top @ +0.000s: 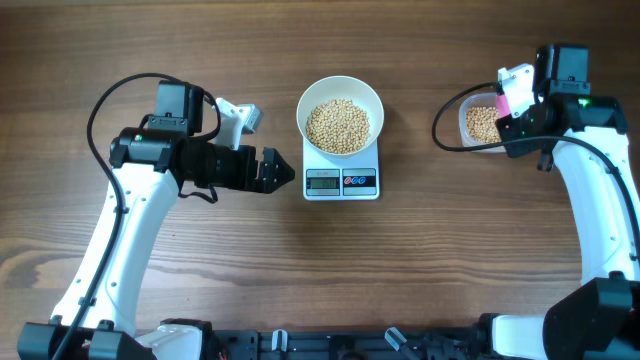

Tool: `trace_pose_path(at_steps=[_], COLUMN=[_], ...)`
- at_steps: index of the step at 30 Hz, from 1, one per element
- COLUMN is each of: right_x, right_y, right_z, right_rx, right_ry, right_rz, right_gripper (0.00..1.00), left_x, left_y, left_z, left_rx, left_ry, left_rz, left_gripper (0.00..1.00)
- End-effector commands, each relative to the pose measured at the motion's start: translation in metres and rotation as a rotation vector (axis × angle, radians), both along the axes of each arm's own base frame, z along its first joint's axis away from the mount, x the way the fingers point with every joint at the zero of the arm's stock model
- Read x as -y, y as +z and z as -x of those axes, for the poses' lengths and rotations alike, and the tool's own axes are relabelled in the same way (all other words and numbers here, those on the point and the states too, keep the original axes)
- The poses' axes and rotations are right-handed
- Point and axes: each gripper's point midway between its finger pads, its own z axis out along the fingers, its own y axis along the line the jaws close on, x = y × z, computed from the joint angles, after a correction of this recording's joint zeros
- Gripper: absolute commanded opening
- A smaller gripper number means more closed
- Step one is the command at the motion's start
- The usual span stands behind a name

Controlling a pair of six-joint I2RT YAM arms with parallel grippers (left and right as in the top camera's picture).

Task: Scoop item into bowl and weigh 150g on scale
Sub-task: 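Lower the pink scoop into the tub and lay it down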

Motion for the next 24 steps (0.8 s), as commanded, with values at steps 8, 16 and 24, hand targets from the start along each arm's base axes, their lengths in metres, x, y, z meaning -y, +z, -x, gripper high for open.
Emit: trace_pose_path(at_steps=[8,16,24], right_x=[-0.001,-0.012,-0.011], right_y=[0.011,0.010,0.010], right_z=[-0.002,0.022,0.022], right_rx=[0.085,0.018,0.020], right_ry=[-0.100,-0.142,-0.144], right_rz=[-0.290,-0.547,-0.547], right_gripper=[0.04,0.04,0.05], left_x=[0.001,0.001,0.001], left_y=[-0.001,-0.001,-0.001], left_z=[0.002,0.002,0.002], left_rx=[0.002,0.002,0.002], left_ry=[-0.016,-0.016,-0.016], left_rz=[0.013,0.013,0.013], left_gripper=[1.00,1.00,1.00])
